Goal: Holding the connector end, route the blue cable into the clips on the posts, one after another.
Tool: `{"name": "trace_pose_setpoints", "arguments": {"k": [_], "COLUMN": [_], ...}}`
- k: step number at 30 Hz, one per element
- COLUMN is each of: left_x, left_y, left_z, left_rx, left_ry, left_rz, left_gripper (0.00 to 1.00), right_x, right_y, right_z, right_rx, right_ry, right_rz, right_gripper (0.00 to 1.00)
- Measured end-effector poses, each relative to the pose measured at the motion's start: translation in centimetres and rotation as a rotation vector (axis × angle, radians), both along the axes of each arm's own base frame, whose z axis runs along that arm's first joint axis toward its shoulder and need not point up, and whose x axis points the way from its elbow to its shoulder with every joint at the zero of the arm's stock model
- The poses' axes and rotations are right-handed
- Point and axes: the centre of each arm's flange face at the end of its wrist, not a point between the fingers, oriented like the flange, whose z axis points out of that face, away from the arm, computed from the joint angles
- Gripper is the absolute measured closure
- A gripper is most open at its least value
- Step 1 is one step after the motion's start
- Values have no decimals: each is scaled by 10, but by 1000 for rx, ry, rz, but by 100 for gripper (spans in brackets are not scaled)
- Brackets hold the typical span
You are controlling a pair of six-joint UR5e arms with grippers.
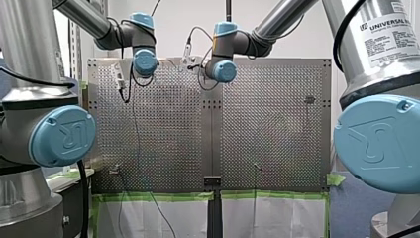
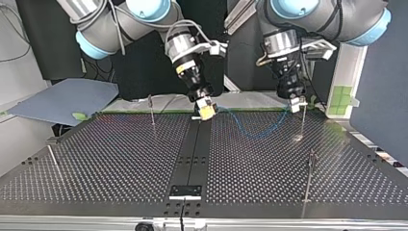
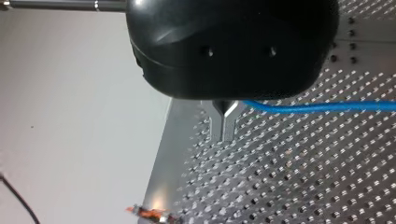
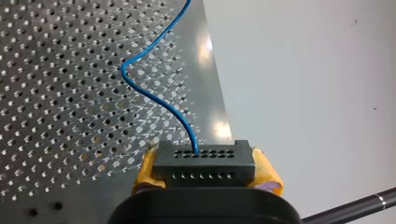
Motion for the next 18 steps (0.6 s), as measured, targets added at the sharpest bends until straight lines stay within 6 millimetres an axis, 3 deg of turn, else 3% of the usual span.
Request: {"name": "trace_pose_setpoints", "arguments": {"k": [10, 18], "left_x": [22, 42], "left_y": [22, 44], "left_z": [15, 30], "left_rx": [27, 34], "left_ry": [3, -26], "left_rz": [3, 5], "left_gripper": [100, 100], "right_x": [23, 35], "right_y": [-11, -15], "right_z": [-5, 9], "right_rx": [33, 28], "right_ry": [45, 35], "right_rz": [11, 21], "right_gripper": [100, 100]}}
